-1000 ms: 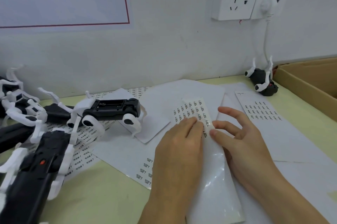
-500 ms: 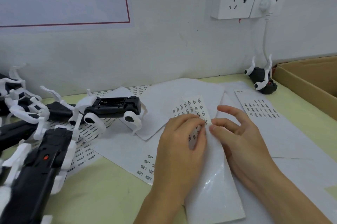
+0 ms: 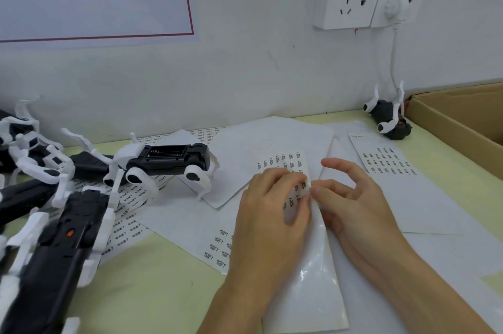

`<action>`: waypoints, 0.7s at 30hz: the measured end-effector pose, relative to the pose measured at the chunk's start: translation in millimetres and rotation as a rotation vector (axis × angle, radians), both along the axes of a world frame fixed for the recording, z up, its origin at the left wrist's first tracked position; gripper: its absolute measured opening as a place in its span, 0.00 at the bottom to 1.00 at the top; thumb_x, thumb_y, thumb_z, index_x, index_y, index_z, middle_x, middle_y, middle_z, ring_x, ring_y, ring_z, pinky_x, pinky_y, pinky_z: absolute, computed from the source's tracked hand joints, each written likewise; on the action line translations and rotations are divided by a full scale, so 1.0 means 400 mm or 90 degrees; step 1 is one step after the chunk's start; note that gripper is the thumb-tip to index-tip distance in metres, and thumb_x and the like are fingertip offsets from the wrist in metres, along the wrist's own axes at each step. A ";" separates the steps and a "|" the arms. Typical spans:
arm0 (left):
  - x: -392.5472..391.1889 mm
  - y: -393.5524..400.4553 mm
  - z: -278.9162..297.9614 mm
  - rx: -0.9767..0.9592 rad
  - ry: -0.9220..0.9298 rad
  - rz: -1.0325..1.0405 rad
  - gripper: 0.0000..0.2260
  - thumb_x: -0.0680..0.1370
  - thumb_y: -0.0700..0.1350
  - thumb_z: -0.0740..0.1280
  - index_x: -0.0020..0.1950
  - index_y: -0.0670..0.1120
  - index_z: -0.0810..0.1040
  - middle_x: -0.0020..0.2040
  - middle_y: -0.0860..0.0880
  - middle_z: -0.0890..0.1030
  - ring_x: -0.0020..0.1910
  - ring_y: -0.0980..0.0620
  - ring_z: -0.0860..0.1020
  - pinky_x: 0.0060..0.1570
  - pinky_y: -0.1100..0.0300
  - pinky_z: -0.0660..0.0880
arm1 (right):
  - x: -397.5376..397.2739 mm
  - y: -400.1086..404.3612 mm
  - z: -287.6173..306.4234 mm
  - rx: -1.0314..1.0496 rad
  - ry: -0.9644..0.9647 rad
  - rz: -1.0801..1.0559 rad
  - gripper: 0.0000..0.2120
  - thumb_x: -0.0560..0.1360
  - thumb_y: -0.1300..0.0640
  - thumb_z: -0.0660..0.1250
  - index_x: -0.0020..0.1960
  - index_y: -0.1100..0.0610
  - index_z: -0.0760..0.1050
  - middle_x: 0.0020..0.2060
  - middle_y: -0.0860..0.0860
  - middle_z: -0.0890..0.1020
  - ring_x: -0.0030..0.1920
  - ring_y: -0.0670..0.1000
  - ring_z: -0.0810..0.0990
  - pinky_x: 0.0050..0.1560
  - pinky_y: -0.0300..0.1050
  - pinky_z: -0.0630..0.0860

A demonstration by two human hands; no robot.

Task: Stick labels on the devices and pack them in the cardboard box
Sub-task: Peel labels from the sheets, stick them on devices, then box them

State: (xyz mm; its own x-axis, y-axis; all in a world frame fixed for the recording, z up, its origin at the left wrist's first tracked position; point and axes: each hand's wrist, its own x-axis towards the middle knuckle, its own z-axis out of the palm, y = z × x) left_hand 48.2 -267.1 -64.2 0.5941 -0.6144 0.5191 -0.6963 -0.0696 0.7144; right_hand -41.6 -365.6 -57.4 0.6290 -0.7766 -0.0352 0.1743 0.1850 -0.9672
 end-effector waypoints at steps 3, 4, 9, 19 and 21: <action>0.000 0.000 0.001 0.004 -0.013 0.002 0.09 0.77 0.48 0.67 0.54 0.49 0.83 0.51 0.58 0.79 0.54 0.58 0.74 0.56 0.54 0.74 | 0.001 0.002 -0.002 -0.009 0.008 -0.009 0.19 0.74 0.72 0.67 0.57 0.51 0.75 0.38 0.58 0.84 0.39 0.57 0.79 0.49 0.55 0.76; 0.000 0.000 0.002 0.006 -0.016 0.002 0.09 0.77 0.48 0.67 0.53 0.49 0.83 0.51 0.58 0.79 0.54 0.57 0.74 0.56 0.53 0.74 | 0.001 0.002 -0.002 -0.009 0.008 -0.012 0.19 0.74 0.72 0.67 0.56 0.51 0.75 0.38 0.58 0.84 0.39 0.57 0.79 0.49 0.54 0.76; -0.001 0.000 0.004 -0.005 0.018 0.001 0.09 0.76 0.48 0.67 0.52 0.47 0.84 0.48 0.57 0.78 0.52 0.58 0.75 0.53 0.60 0.74 | 0.002 0.010 0.000 -0.010 0.011 -0.019 0.18 0.74 0.70 0.70 0.56 0.50 0.74 0.39 0.58 0.85 0.38 0.55 0.82 0.50 0.53 0.78; -0.005 0.005 0.016 -0.026 -0.034 0.047 0.05 0.75 0.43 0.68 0.44 0.45 0.83 0.40 0.53 0.82 0.43 0.52 0.79 0.43 0.57 0.74 | 0.005 0.039 0.025 -0.148 0.041 -0.087 0.15 0.73 0.68 0.72 0.49 0.51 0.72 0.35 0.51 0.87 0.34 0.47 0.84 0.39 0.33 0.77; -0.004 0.004 0.014 -0.006 -0.084 0.063 0.05 0.75 0.42 0.68 0.42 0.44 0.83 0.38 0.52 0.82 0.41 0.51 0.78 0.41 0.56 0.72 | 0.006 0.045 0.026 -0.178 0.043 -0.100 0.15 0.72 0.69 0.72 0.48 0.53 0.71 0.34 0.50 0.86 0.31 0.44 0.83 0.33 0.28 0.73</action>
